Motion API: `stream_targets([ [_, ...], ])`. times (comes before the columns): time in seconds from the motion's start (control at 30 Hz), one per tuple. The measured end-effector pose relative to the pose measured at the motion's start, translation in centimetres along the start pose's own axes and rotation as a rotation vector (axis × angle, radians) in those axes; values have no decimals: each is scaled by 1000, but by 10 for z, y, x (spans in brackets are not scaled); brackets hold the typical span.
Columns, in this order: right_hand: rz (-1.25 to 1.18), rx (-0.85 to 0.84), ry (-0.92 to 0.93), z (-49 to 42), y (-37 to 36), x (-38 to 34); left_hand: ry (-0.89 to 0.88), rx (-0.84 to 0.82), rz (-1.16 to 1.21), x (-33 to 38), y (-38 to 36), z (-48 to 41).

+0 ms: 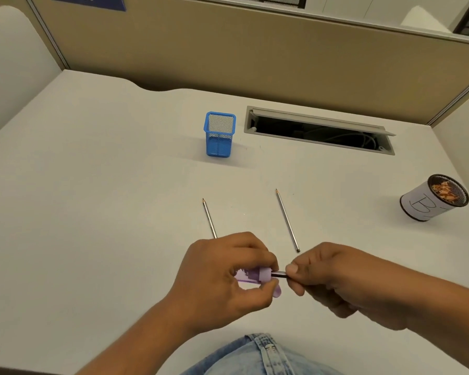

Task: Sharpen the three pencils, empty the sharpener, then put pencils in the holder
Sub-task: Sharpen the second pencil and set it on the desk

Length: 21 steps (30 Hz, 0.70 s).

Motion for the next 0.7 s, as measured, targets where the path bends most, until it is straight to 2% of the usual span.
stream_targets([
  [0.07, 214, 38, 117, 0, 0, -4, 34, 25, 51, -4, -2, 1],
  [0.17, 657, 220, 480, 7, 2, -16, 112, 68, 169, -11, -3, 1],
  [0.23, 1053, 336, 729, 17, -4, -27, 156, 78, 262, -13, -3, 0],
  [0.3, 1248, 347, 854, 20, -8, -28, 166, 67, 323, -13, -2, 0],
  [0.37, 1256, 313, 883, 22, -9, -27, 147, 51, 319, -11, -2, 0],
  [0.4, 1205, 285, 839, 21, -10, -27, 131, 51, 295, -10, -2, 0],
  [0.47, 906, 233, 643, 14, -9, -26, 95, 61, 216, -9, -1, 2],
  [0.53, 502, 165, 354, 6, 1, -15, 66, 62, 151, -7, -2, 3],
  [0.57, 412, 123, 251, 4, 3, -12, 56, 62, 139, -6, -3, 4],
  [0.63, 451, 68, 225, 5, 2, -16, 47, 65, 148, -6, -5, 5],
  [0.7, 548, 84, 273, 8, 2, -21, 55, 61, 190, -8, -5, 4],
])
Point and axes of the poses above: each hand's wrist, its own z-axis away from the middle knuckle, its own y-axis out of the back of the hand, x = y × z, the point moved 5 cm from there along -z, towards the middle knuckle, and after that the axes turned 12 degrees about -z, right-handed, at the moved point
